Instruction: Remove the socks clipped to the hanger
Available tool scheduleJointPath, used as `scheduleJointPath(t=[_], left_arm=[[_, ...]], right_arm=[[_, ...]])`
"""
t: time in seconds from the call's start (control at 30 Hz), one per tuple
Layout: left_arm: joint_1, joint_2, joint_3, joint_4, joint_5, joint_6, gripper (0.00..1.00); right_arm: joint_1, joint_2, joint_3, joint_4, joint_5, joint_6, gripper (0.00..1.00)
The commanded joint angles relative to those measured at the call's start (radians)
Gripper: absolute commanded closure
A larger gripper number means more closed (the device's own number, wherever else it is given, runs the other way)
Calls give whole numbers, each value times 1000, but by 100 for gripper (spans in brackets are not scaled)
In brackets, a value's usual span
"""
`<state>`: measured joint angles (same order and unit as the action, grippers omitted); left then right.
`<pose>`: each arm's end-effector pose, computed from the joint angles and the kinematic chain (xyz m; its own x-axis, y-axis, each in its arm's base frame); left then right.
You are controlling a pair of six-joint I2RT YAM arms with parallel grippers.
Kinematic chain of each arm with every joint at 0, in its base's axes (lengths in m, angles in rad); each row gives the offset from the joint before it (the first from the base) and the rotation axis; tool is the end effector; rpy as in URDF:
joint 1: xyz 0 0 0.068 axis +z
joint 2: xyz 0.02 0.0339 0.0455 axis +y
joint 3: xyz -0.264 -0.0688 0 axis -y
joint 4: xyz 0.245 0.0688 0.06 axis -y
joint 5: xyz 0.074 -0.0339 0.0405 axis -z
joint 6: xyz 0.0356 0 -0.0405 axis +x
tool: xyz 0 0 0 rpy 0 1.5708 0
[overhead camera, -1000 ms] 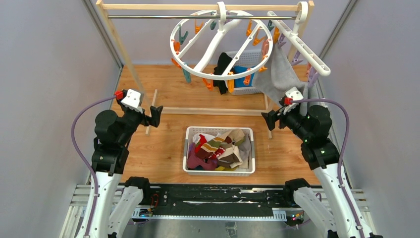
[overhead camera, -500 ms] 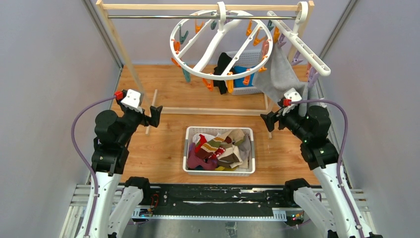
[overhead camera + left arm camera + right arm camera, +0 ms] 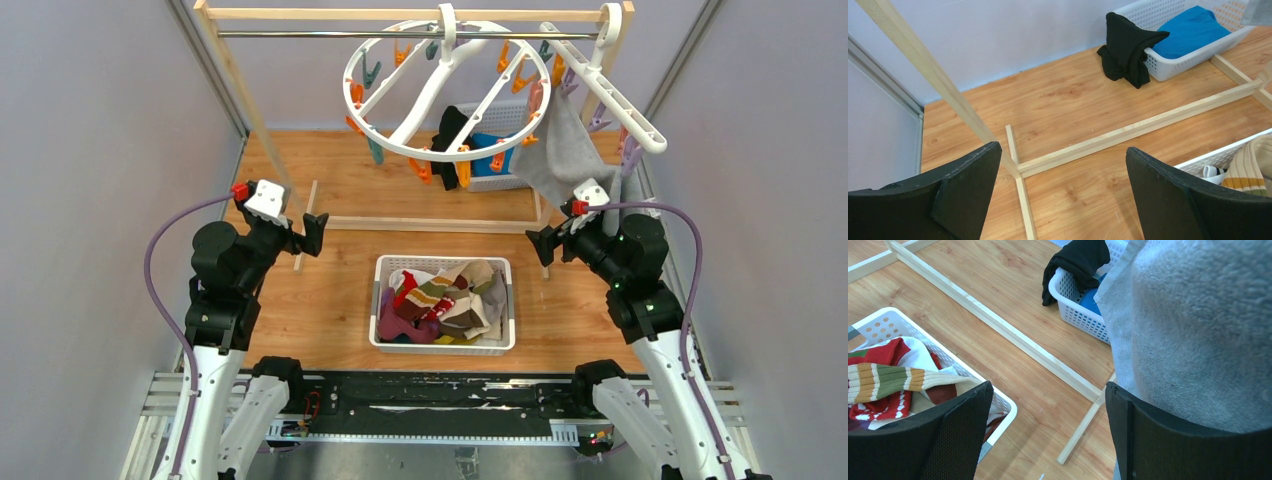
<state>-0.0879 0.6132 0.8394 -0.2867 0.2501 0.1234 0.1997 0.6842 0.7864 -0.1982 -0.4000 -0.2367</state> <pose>0.1364 -0.0209 0.3723 -0.0190 0.1214 -0.9924 0.3360 0.9356 0.1080 0.1534 0.0452 0.3548 0.0406 -0.2121 -0.9764 -0.5690 0.7984 -0.1971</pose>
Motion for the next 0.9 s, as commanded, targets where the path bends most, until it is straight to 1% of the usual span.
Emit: scheduleJointPath(t=[0.0, 0.87], left_arm=[[7, -3, 16, 12, 10, 8, 0], [6, -2, 7, 16, 15, 5, 0]], right_arm=[[-15, -14, -9, 29, -5, -13, 18], [-15, -19, -14, 35, -3, -16, 18]])
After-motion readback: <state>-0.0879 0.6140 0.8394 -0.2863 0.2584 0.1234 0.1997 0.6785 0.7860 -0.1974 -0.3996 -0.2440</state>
